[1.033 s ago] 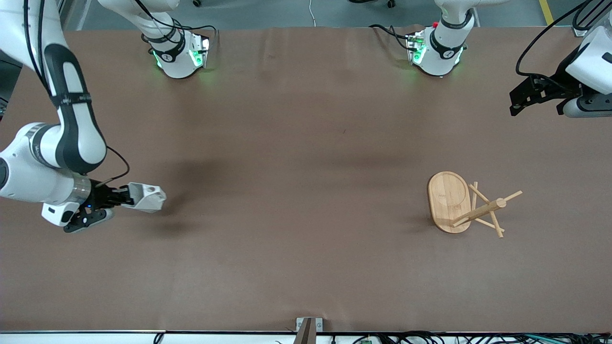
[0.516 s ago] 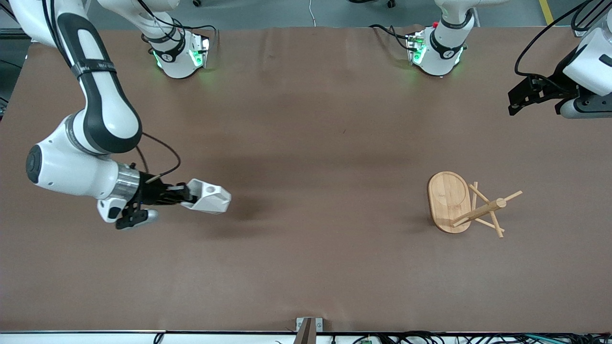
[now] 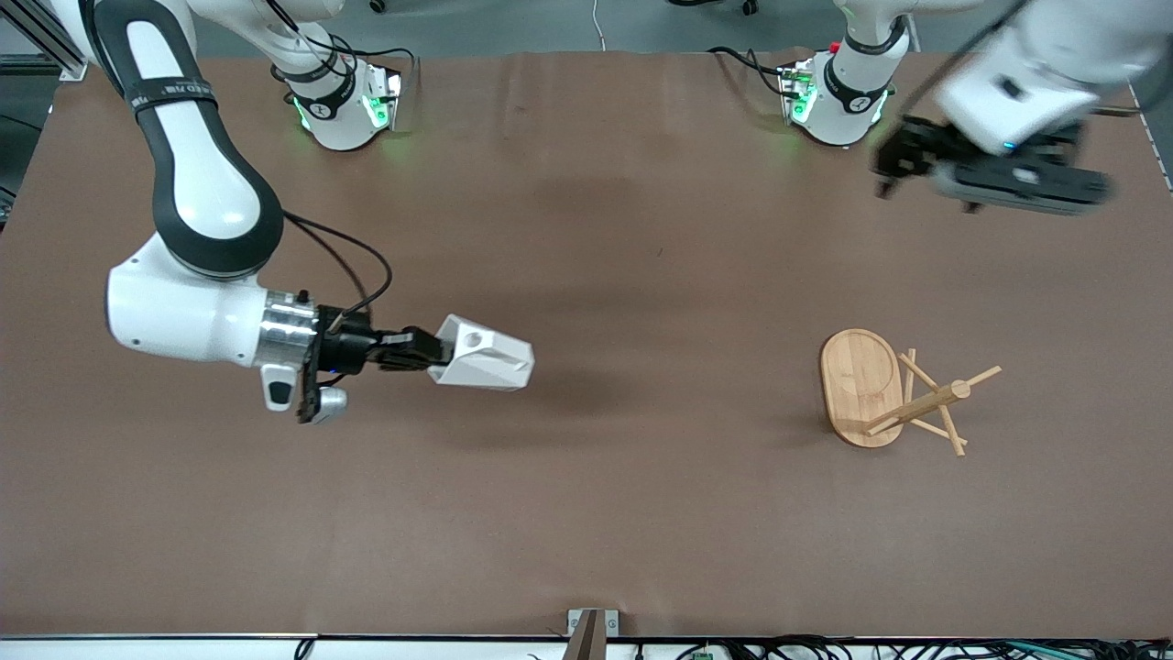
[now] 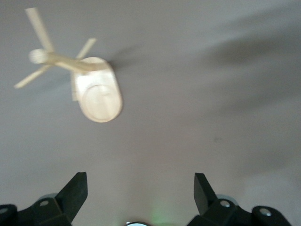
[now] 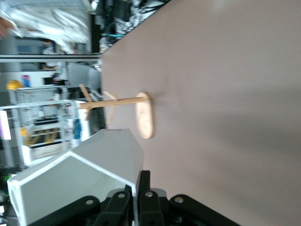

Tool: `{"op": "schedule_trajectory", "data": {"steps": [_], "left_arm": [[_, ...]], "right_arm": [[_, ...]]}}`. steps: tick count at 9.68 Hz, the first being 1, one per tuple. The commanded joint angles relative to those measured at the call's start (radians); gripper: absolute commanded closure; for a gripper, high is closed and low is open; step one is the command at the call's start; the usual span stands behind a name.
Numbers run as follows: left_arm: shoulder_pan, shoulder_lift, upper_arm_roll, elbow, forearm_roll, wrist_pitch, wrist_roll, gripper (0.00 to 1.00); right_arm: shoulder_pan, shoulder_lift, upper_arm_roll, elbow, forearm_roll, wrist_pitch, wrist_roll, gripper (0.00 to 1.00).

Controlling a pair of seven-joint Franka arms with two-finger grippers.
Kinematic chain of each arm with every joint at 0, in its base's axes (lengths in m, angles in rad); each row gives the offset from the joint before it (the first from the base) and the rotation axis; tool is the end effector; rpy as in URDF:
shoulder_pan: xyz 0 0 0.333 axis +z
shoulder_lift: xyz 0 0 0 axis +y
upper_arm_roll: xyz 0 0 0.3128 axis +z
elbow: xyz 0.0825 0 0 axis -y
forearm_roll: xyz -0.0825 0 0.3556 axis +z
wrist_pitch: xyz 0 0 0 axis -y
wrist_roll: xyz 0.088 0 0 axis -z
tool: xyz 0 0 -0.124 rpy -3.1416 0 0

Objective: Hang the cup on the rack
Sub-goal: 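Hold the cup out while the left gripper reaches and grasps it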

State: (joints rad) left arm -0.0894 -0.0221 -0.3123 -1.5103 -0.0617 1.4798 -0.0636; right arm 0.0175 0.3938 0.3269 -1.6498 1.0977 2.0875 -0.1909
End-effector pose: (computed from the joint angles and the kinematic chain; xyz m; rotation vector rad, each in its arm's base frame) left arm 0.4658 -0.2089 0.6340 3.0450 -0.5279 -0.0337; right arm 0.6101 0.2507 0.4317 -2.0627 0.0682 0.0521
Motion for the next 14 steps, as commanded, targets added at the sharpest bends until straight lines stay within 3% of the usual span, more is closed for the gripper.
{"op": "schedule_trajectory", "data": {"steps": [1, 3, 7, 12, 14], "left_arm": [[-0.048, 0.051, -0.045, -0.001, -0.056, 0.052, 0.118, 0.00], [-0.114, 0.077, -0.096, -0.001, -0.055, 0.124, 0.151, 0.00], [-0.208, 0.188, -0.142, 0.002, -0.055, 0.296, 0.289, 0.00], [-0.271, 0.277, -0.163, -0.001, -0.044, 0.410, 0.312, 0.00], [-0.271, 0.280, -0.163, -0.002, -0.044, 0.422, 0.361, 0.00]], "right_arm": [[-0.010, 0.008, 0.052, 0.002, 0.063, -0.004, 0.011, 1.00], [-0.013, 0.033, 0.102, 0.001, 0.064, -0.027, 0.008, 0.99], [-0.021, 0.054, 0.107, 0.002, 0.083, -0.273, -0.036, 0.98], [0.004, 0.056, 0.136, -0.004, 0.195, -0.296, -0.125, 0.98], [0.013, 0.056, 0.138, -0.005, 0.194, -0.317, -0.150, 0.98]]}}
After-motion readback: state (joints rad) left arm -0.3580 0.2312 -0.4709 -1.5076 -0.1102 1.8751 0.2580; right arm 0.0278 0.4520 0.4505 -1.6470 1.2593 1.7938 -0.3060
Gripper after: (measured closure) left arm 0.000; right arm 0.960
